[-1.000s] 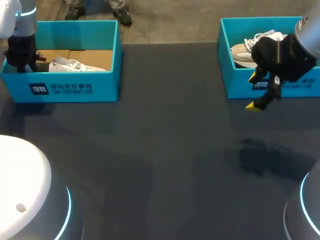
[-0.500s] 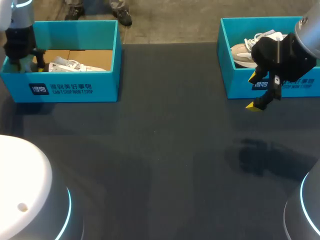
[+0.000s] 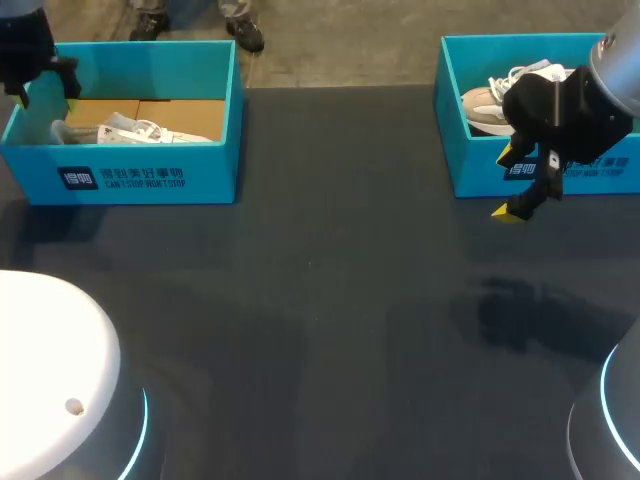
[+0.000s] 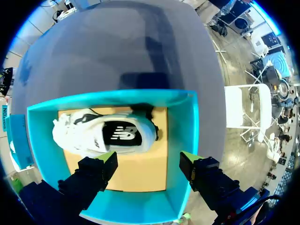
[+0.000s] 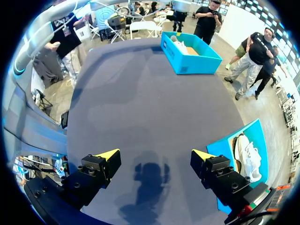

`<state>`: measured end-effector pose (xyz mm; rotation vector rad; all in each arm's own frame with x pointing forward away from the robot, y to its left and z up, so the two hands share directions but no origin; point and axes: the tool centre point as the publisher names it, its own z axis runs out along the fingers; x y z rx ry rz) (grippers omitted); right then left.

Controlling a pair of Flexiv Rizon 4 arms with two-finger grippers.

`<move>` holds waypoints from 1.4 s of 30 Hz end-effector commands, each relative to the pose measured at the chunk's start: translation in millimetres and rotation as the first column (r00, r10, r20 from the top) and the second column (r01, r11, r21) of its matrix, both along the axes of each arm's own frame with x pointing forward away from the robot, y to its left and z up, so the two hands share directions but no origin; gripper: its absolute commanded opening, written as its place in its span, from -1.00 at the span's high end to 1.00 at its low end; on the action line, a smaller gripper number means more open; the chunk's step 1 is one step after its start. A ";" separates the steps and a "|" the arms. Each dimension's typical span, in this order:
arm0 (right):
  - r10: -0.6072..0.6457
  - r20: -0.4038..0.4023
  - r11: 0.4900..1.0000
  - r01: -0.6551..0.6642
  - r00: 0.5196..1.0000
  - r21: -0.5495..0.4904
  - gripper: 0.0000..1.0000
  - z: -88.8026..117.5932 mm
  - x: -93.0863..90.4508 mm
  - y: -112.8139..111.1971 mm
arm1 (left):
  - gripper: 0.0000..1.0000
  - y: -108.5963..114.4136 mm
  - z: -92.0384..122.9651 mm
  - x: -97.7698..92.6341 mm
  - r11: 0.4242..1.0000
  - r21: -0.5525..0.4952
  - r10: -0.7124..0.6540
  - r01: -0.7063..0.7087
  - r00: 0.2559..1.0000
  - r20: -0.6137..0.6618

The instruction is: Take the shoe out of the shoebox, open the shoe tongue, remove and reinsert the insole, then place the shoe into the shoebox

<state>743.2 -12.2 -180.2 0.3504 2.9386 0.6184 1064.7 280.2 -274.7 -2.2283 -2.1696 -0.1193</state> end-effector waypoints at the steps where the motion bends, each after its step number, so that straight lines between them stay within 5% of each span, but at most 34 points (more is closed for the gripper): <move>1: -0.002 -0.001 1.000 0.002 1.000 -0.003 -1.00 -0.8 0.6 1.3 | -0.88 -3.7 26.5 -28.2 1.000 -0.005 0.010 -0.010 0.998 0.054; 11: 0.007 0.007 1.000 -0.007 1.000 -0.005 -1.00 0.8 5.4 -3.2 | -1.00 -23.5 48.1 -81.1 0.992 -0.107 0.071 -0.068 0.997 0.021; 29: 0.021 0.053 0.992 -0.015 0.998 -0.126 -1.00 27.5 132.9 -86.0 | -1.00 -64.6 39.0 -162.9 0.960 -0.219 0.160 -0.174 0.984 -0.083; 42: 0.009 0.005 0.987 -0.008 1.000 -0.161 -1.00 18.2 202.5 -140.3 | -1.00 -94.7 36.2 -202.7 0.935 -0.238 0.240 -0.263 0.963 -0.118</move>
